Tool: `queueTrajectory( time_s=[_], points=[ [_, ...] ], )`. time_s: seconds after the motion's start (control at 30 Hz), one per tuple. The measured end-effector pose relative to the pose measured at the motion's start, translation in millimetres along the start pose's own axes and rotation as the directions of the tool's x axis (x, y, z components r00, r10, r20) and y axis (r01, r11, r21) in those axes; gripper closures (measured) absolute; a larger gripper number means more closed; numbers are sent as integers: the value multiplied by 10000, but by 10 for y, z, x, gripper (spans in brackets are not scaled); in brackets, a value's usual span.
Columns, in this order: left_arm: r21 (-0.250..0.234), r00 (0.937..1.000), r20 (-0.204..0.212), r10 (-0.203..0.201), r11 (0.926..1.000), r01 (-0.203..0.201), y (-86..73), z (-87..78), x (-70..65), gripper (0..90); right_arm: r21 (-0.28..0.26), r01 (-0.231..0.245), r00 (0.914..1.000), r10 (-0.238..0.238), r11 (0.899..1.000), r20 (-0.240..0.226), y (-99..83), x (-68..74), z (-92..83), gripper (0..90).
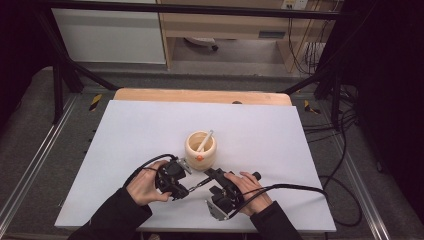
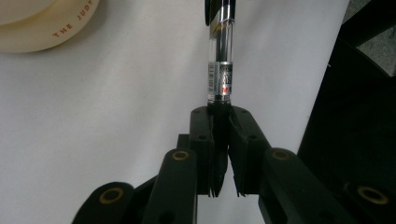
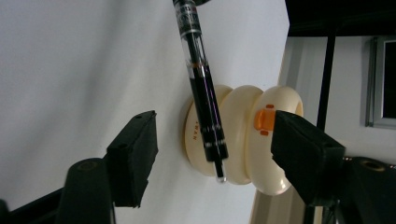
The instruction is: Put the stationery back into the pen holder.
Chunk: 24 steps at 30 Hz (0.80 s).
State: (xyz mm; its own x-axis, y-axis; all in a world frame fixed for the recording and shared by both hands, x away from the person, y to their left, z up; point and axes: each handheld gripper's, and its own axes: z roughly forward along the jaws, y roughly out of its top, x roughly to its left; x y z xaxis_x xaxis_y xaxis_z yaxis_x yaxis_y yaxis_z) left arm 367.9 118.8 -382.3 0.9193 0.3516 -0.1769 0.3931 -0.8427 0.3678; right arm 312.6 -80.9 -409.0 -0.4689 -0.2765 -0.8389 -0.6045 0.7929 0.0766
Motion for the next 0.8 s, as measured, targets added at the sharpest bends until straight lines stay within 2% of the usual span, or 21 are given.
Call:
queueTrajectory(
  time_s=[0.07, 0.3, 0.47, 0.63, 0.8],
  points=[
    [-3, 10000, -3, 49, 10000, -49, 19, 1, -9, 799, -20, 228, 9997, -228, 9997, 1, 22, 9, 24, 377],
    [-6, 9998, 40, -217, 9998, 217, 90, 29, -28, 799, 44, 857, 9963, -857, 9963, -3, 81, 38, 80, 507],
    [69, 9993, 101, -351, 9994, 351, 126, 57, -32, 799, -41, 1366, 9906, -1366, 9906, 36, 112, 33, 99, 600],
    [46, 9988, 87, -484, 9988, 484, 148, 64, -40, 799, 17, 1635, 9864, -1635, 9865, -141, 138, 46, 110, 666],
    [1, 9983, 53, -579, 9983, 579, 176, 52, -48, 799, 0, 1654, 9858, -1653, 9862, -306, 179, 51, 121, 720]
  ],
)
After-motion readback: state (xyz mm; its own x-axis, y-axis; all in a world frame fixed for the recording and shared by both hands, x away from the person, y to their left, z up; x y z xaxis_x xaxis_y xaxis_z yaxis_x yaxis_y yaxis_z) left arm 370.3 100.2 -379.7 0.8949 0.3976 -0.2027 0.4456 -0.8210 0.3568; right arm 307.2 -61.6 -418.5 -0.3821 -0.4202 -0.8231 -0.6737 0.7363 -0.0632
